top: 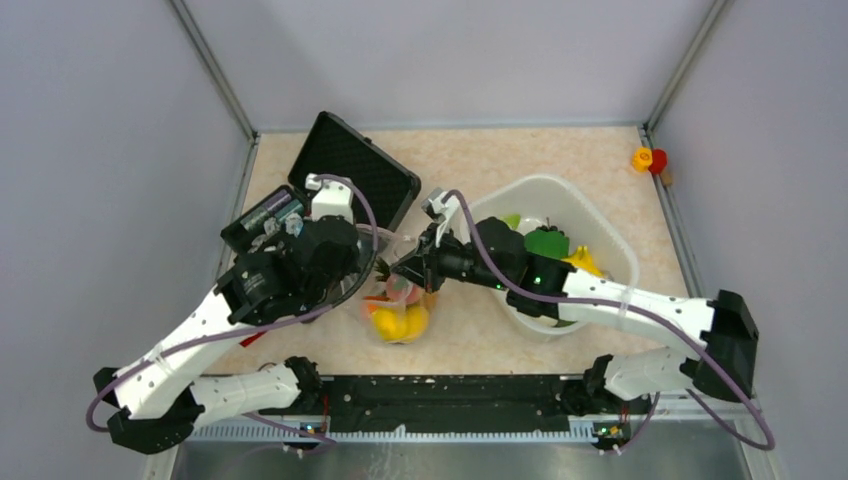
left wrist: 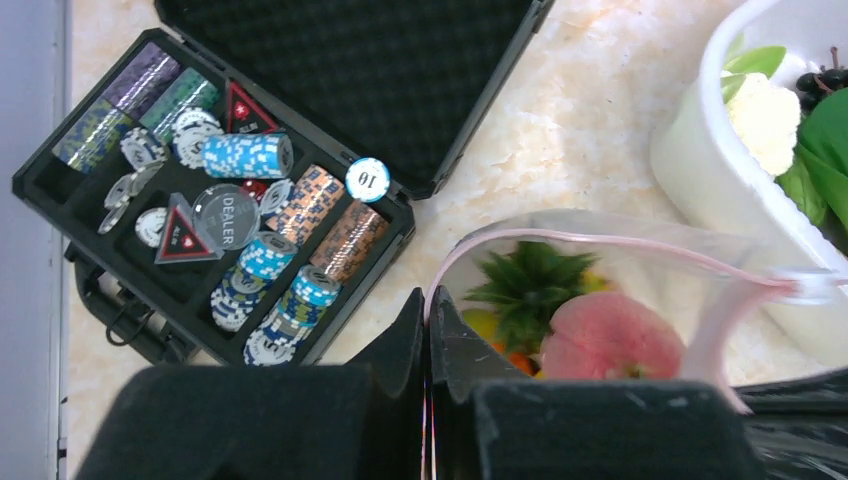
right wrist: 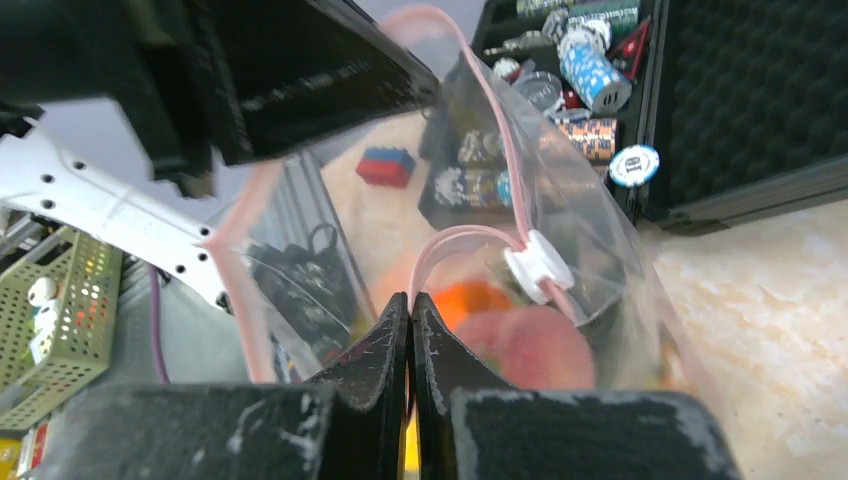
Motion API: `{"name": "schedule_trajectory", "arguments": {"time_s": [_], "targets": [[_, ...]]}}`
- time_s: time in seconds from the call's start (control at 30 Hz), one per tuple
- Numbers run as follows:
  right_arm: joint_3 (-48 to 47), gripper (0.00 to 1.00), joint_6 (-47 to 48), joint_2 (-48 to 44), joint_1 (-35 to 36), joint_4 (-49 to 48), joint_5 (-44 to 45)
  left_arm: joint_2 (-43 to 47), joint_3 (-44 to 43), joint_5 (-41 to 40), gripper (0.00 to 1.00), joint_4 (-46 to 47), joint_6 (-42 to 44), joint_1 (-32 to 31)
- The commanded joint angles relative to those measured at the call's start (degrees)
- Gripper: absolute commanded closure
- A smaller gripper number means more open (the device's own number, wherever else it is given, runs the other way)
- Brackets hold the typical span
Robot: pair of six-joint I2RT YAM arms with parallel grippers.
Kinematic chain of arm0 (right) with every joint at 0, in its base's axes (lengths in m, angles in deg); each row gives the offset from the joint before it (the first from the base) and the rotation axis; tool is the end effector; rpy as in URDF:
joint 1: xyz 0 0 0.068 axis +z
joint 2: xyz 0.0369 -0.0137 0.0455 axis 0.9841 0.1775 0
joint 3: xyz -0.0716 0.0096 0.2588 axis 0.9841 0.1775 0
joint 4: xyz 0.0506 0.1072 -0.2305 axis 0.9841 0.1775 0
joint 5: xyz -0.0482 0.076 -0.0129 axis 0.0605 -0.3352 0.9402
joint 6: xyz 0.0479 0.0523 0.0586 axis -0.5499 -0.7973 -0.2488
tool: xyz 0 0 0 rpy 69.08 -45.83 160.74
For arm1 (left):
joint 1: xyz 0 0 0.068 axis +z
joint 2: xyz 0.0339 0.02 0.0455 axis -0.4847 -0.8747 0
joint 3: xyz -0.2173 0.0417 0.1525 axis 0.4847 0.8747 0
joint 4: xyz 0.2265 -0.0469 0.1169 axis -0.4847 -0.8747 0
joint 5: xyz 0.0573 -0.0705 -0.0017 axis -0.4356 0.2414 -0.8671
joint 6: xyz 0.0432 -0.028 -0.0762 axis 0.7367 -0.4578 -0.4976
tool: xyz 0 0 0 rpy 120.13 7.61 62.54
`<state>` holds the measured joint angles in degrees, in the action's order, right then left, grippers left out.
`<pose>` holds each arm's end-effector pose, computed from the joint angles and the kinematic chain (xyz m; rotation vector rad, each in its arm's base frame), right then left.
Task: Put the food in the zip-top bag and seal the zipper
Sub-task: Adjust the zipper food storage bag at the center of the board.
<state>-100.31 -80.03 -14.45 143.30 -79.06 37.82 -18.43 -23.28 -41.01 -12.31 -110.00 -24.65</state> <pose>0.1444 0.3069 0.3509 -0.6905 1.6957 1.1970 0.1534 -0.1217 0.3758 0.1200 2.0636 -0.1134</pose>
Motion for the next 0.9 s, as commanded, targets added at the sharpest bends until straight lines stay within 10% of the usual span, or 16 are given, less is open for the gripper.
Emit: {"name": "schedule_trajectory", "arguments": {"time_s": [0.0, 0.3, 0.67, 0.87], "targets": [[-2.4, 1.00, 2.1, 0.7, 0.9, -6.6, -0.9, 5.0, -1.7, -4.1, 1.00, -1.8, -3.1, 0.2], [6.1, 0.98, 0.9, -7.3, 0.7, -1.7, 20.8, 15.0, 4.6, 5.5, 1.00, 8.7, 1.2, 0.2], [6.7, 0.42, 0.9, -15.9, 0.8, 9.7, 22.4, 7.1, 7.3, 7.2, 1.00, 13.0, 0.5, 0.2], [6.8, 0.42, 2.9, -27.2, 0.4, 17.2, 31.2, 6.7, 7.3, 8.0, 1.00, 14.6, 0.8, 0.2]]}}
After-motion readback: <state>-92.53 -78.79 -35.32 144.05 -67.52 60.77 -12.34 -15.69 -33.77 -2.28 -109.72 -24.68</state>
